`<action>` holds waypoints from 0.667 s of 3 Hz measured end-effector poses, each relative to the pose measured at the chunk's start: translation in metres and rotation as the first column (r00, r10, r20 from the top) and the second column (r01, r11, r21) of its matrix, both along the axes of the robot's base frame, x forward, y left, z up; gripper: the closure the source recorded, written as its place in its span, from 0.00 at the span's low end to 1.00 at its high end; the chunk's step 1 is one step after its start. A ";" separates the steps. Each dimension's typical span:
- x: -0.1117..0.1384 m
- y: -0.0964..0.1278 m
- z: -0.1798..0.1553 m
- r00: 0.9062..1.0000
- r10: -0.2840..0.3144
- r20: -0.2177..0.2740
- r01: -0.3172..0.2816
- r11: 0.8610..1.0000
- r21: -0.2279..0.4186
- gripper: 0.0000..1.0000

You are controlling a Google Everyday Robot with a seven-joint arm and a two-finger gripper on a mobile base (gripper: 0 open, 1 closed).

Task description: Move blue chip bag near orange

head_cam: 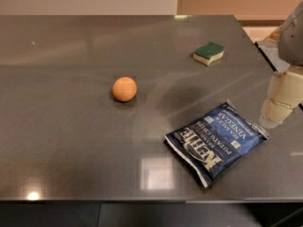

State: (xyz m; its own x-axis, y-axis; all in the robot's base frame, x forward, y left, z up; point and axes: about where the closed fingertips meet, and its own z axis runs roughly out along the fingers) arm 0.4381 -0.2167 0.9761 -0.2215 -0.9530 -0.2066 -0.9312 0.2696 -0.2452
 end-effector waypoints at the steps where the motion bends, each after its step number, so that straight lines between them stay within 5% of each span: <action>1: 0.000 0.000 0.001 1.000 0.001 0.003 -0.001 1.000 0.000 0.00; 2: 0.005 0.000 -0.001 1.000 0.024 0.003 -0.024 1.000 -0.003 0.00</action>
Offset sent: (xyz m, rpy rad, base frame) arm 0.0110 -0.0019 -0.0089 -0.0076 0.0222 0.0547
